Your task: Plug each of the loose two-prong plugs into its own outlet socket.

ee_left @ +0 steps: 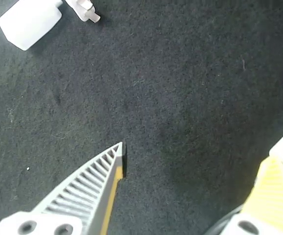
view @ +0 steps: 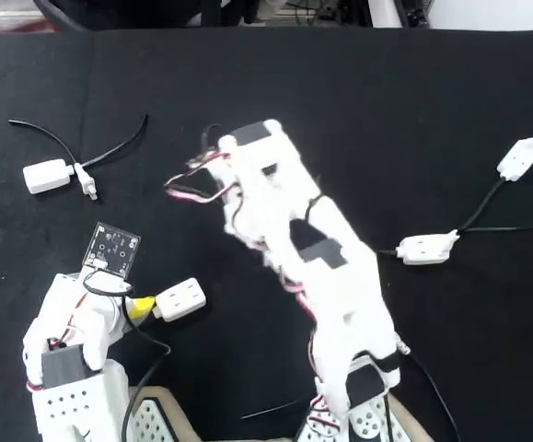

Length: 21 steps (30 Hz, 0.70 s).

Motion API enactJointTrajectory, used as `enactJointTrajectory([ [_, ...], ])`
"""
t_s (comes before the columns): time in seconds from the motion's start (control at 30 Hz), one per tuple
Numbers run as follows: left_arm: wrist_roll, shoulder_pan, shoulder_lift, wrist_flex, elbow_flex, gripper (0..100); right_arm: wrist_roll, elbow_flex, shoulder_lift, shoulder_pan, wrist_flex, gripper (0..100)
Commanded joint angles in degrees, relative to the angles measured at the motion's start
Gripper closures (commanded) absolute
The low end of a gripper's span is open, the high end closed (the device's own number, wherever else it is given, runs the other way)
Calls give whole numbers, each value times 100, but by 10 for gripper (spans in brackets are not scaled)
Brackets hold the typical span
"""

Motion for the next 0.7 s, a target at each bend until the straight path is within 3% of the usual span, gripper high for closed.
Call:
enactJointTrajectory([
  [0.0,-35,48,0,26,-13,590,-343,470,-1429,-378,-62,959],
  [0.2,35,40,0,9,-13,590,-905,1771,-3459,-176,-1371,959],
  [0.53,993,101,0,18,-444,590,-1099,4901,-6220,-334,-4413,959],
  [0.67,1600,127,0,176,-1059,590,-1978,6070,-7196,-563,-5767,959],
])
